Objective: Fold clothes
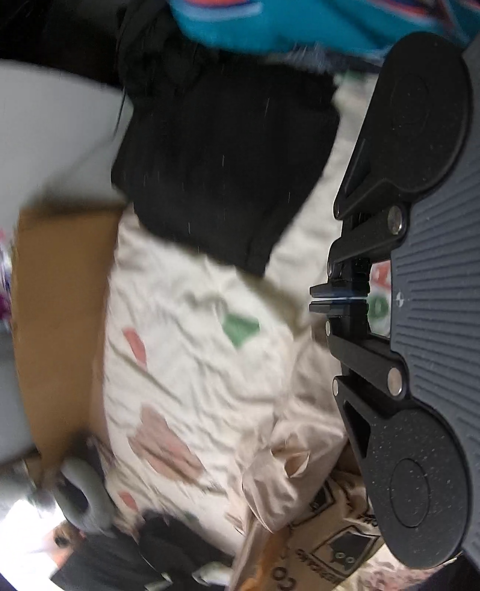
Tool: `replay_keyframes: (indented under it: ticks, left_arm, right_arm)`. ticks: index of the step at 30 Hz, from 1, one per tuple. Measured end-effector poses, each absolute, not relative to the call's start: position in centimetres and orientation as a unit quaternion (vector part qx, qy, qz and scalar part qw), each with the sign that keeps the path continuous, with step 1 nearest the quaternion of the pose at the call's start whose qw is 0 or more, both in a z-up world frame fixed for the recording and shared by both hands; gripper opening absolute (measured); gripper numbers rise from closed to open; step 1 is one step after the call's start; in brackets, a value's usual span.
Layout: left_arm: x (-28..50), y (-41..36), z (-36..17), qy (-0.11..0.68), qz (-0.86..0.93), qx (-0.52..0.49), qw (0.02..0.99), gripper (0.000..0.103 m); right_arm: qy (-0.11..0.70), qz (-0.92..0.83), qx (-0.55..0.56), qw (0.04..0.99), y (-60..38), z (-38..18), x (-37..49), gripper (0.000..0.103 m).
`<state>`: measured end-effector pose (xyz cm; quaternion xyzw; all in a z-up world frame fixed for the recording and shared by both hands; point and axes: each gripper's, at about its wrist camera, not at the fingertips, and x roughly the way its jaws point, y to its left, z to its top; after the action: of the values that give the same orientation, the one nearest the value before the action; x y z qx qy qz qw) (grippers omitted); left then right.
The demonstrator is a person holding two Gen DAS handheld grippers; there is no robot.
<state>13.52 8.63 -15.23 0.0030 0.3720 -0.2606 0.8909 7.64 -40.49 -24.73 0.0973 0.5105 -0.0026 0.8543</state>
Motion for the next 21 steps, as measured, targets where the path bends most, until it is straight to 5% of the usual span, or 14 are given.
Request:
replay_keyframes:
  ticks: [1, 4, 21]
  left_arm:
    - [13.4, 8.8, -15.0, 0.372, -0.26, 0.004, 0.891, 0.003]
    - [12.9, 9.4, -14.9, 0.379, -0.258, 0.006, 0.889, 0.003]
    - [10.7, 13.0, -15.8, 0.41, -0.224, 0.011, 0.884, 0.003]
  right_arm:
    - [0.511, 0.009, 0.095, 0.854, -39.7, -25.2, 8.1, 0.007]
    - [0.51, 0.045, 0.098, 0.853, -37.5, -27.1, 9.3, 0.05]
    - [0.564, 0.199, -0.023, 0.801, -30.1, -34.1, 14.6, 0.05]
